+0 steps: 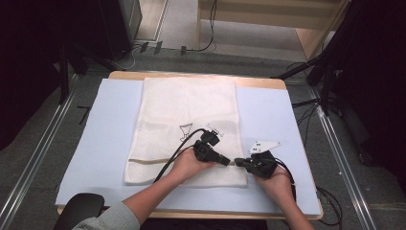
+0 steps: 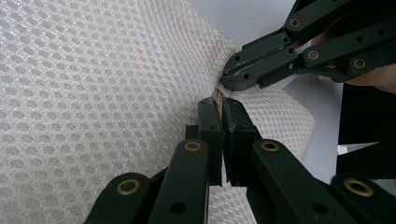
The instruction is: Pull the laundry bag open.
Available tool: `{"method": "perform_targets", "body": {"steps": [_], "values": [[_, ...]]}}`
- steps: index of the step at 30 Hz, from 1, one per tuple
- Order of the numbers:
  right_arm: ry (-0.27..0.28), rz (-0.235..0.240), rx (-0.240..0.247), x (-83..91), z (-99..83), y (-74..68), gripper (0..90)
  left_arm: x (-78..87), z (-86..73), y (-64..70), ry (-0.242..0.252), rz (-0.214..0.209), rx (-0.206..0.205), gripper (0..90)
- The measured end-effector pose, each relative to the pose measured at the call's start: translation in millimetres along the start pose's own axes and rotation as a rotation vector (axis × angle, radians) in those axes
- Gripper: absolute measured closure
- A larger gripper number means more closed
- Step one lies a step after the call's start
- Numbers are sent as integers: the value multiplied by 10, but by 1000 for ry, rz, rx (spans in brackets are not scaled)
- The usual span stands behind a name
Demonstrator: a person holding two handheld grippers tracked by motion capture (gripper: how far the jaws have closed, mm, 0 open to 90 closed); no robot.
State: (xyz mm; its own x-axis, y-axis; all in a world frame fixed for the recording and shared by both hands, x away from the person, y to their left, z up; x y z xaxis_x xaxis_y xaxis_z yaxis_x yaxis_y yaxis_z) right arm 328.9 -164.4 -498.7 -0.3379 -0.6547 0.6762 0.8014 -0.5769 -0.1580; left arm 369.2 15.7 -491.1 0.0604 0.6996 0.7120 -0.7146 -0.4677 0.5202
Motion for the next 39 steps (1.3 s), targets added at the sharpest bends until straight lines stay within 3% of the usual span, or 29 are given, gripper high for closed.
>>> {"method": "perform_targets", "body": {"steps": [10, 17, 24, 39], "values": [[1, -5, 1, 1, -12, -15, 900, 47, -21, 11, -14, 18, -14, 894], [8, -9, 6, -2, -17, -16, 900, 101, -29, -18, -10, 30, 4, 896], [7, -10, 6, -3, -16, -15, 900, 272, -75, -101, -25, 3, 28, 893], [18, 0, -8, 2, -32, -3, 900, 396, -122, -118, -34, 1, 20, 892]]}}
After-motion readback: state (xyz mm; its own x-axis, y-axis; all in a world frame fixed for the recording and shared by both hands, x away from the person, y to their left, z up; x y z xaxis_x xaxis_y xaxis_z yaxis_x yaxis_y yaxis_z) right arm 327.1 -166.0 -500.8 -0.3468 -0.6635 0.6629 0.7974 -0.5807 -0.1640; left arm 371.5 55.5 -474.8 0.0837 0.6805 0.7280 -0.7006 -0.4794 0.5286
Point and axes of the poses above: each handheld gripper's, and its own axes: x roughly backward along the jaws, z roughly out of its top, y roughly to its right, the point moved 3 cm from there along -x, roughly forward along the jaws, and after that the axes turned 2 degrees about z, right-handed, at the moved point
